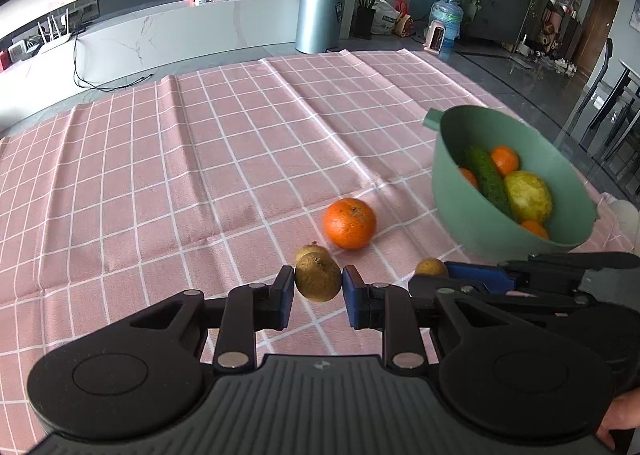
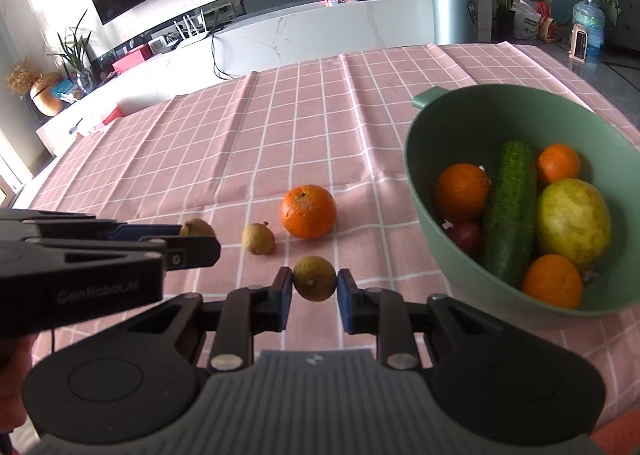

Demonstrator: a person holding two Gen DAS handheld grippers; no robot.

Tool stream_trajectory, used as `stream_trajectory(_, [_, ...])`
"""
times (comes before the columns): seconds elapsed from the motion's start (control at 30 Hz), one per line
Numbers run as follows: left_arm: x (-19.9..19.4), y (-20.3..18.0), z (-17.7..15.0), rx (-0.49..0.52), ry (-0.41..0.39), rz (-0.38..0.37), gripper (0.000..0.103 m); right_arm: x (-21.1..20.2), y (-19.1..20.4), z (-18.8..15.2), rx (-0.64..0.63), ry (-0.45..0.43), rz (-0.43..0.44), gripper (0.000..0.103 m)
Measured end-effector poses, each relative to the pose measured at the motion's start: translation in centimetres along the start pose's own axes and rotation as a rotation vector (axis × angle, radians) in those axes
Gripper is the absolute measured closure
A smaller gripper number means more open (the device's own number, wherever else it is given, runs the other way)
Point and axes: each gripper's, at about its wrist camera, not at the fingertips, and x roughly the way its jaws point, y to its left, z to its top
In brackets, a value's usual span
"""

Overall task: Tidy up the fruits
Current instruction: 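Grasp a brown kiwi with the left tool while the right tool grasps another kiwi, then lower both held kiwis into the colander and open both tools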

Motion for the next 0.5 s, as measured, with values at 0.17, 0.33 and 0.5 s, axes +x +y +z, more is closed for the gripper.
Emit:
stream_trajectory(0.17, [-1.4,-2.1,1.1,-0.018,-0.026,-0.061,0.074,-3.6,-1.2,0.3,-0.012,-0.035,0.001,0.084])
stream_trajectory(0.33, [-1.9,-5.6,2.5,0.0,-0.038,-0.12,0.074,-6.9,-3.2,0.6,-0.023,-0.064,-0.023,0.084])
stream_trajectory(0.5, [-0.8,-8.8,4.4,0.033,-0.007,-0.153,0.074,-9.1,-5.8,1.2,-0.06,-0.072,-0.046,0.083])
